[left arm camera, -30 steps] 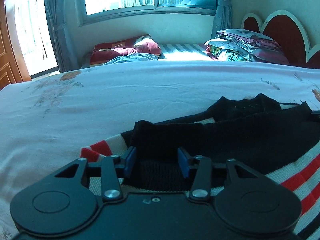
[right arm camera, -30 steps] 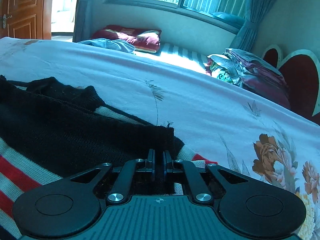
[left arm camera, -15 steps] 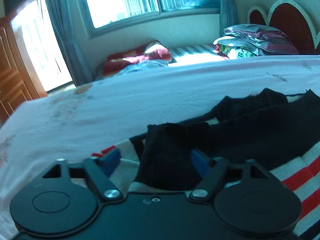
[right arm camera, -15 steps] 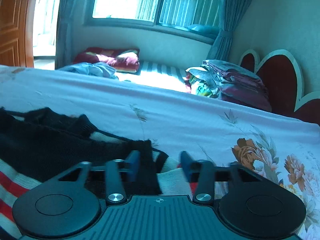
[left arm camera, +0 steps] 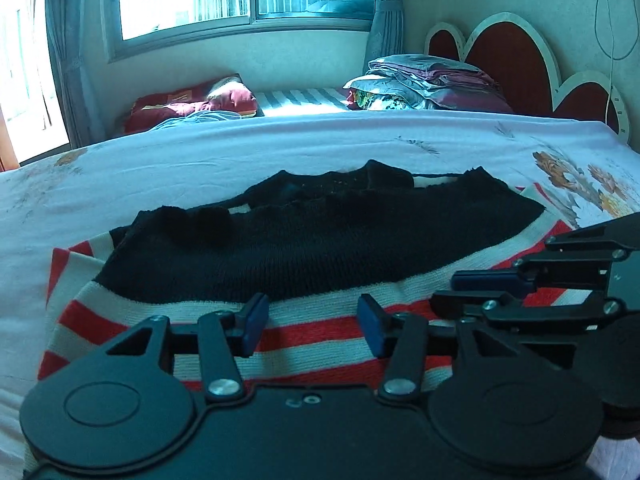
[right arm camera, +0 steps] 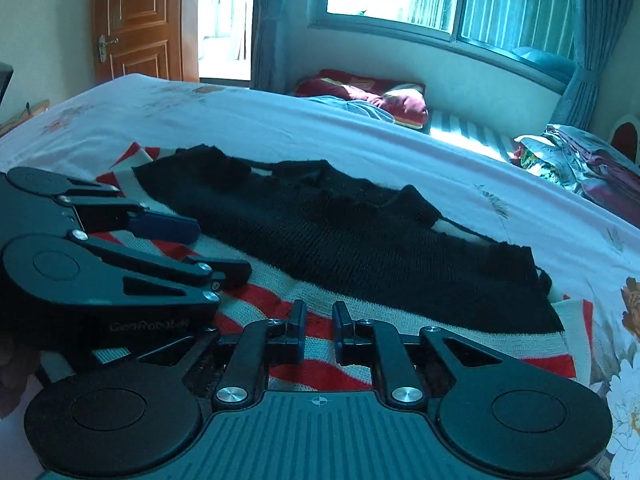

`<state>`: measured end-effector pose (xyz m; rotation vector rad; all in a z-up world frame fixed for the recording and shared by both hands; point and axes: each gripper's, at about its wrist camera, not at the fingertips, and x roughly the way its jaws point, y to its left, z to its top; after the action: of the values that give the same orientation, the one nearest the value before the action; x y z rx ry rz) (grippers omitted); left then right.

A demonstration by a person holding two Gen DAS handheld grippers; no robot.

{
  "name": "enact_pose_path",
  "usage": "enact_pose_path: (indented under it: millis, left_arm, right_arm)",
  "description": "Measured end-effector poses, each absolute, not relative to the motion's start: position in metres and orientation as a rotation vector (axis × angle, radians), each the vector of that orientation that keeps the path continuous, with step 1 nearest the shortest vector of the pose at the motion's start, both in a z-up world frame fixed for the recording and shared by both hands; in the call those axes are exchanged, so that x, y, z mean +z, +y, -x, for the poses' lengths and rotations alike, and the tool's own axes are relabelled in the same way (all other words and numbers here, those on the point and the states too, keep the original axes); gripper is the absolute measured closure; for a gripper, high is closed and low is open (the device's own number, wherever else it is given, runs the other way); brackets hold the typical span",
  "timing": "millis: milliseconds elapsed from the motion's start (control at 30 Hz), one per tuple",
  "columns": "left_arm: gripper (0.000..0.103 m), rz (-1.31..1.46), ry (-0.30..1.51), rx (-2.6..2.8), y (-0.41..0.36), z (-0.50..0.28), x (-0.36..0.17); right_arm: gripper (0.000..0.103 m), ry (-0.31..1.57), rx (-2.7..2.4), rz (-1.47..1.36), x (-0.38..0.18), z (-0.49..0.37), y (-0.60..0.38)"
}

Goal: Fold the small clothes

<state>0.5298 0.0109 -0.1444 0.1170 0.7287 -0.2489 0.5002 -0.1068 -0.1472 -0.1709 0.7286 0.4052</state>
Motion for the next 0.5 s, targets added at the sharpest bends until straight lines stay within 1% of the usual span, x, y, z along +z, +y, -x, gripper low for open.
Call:
enact_pose_path:
  millis: [167,200,233,267,333,433,500]
  left_arm:
    - [0.055,-0.136,0.718,-0.163,0.051,-0.519,-0.141]
    - [0.05,-0.138,0.724,-0.132,0.064,-0.517,-0.141]
    - [0.043,-0.115,0.724,-0.119,0.079,-0.514,-0.142]
    - [0.041,-0.087,0.722,-0.117,0.092,-0.512,-0.143]
    - [0.041,-0.091,0.722,-0.095,0.106,-0.511,-0.144]
    - [0.043,-0.091,0.72,-0.084,0.104,-0.513,-0.142]
    - [0.049,-0.074,0.71,-0.078,0.096,-0.508,-0.131]
  right_arm:
    - [0.091,0.735,0.255,0.195,-0.149,-0.494,-0.152]
    - [0.091,0.74,0.213,0.195,-0.149,-0.49,-0.169]
    - [0.091,0.75,0.178,0.191,-0.15,-0.488,-0.183]
    - [0.091,0.775,0.124,0.191,-0.152,-0.487,-0.202]
    - [0.091,0.789,0.133,0.144,-0.154,-0.483,-0.228]
    - [0.091,0.793,0.15,0.179,-0.147,-0.481,-0.23]
    - [0.09,0.755,0.119,0.185,-0.137,-0.473,-0.221]
